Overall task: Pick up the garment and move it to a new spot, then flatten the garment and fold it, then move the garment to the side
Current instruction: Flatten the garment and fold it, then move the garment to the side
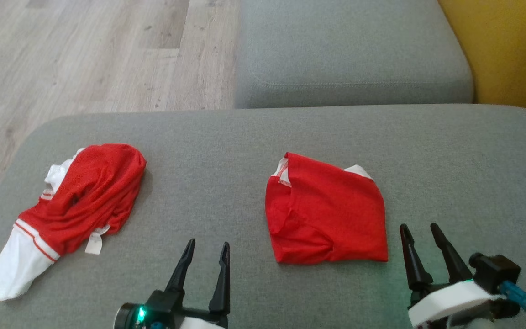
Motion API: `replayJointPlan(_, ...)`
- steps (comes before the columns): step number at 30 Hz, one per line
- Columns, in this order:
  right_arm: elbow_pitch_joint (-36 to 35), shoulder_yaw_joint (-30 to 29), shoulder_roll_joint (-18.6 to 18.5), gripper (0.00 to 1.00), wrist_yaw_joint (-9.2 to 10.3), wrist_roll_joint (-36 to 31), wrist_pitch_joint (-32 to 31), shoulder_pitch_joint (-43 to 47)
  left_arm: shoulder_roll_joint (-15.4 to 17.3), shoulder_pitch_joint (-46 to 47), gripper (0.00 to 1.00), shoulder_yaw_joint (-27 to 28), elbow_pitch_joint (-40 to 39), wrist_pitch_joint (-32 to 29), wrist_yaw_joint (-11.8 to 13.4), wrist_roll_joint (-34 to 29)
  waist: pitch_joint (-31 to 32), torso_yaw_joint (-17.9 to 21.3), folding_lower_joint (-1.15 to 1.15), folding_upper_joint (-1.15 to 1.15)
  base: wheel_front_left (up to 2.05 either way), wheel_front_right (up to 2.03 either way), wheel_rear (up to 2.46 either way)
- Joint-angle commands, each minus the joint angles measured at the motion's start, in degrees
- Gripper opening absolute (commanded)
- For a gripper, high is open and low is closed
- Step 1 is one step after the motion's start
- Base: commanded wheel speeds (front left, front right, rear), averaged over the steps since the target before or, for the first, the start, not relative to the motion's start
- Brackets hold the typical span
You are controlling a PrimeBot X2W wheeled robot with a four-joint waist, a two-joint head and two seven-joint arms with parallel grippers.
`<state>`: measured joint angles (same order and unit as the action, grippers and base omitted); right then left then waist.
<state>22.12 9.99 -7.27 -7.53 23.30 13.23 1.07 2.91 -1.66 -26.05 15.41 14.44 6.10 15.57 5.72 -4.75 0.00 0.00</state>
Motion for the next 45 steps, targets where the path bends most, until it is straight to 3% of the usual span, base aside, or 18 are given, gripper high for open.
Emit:
replayJointPlan(1,-2.59,1.44,-1.56,1.00,0.04,-1.54,1.32,-0.86,-0.03,1.05,1.00,2.05,-2.12,0.56,0.72,-0.16,0.50,0.19,0.00,0.00,0.00,0.00,0.00)
replayJointPlan(10,-5.80,1.10,-1.01,1.00,0.04,-6.70,1.74,3.33,0.09,-3.10,1.00,4.83,-3.89,0.56,1.61,-0.83,2.71,0.26,0.00,0.00,0.00,0.00,0.00)
replayJointPlan(33,-7.46,-1.16,0.32,1.00,0.04,-9.37,1.76,6.24,0.05,-5.83,1.00,6.38,-5.28,0.56,1.25,-1.87,3.01,-0.43,0.00,0.00,0.00,0.00,0.00)
replayJointPlan(41,-6.58,-1.33,0.00,1.00,0.04,-8.70,1.76,5.23,0.03,-5.26,1.00,6.31,-5.72,0.56,1.27,-2.71,0.61,-0.89,0.00,0.00,0.00,0.00,0.00)
replayJointPlan(45,-2.23,-0.72,-1.06,1.00,0.04,-7.55,1.58,0.89,0.01,-4.36,1.00,6.25,-5.82,0.56,1.20,-2.95,-2.53,-0.95,0.00,0.00,0.00,0.00,0.00)
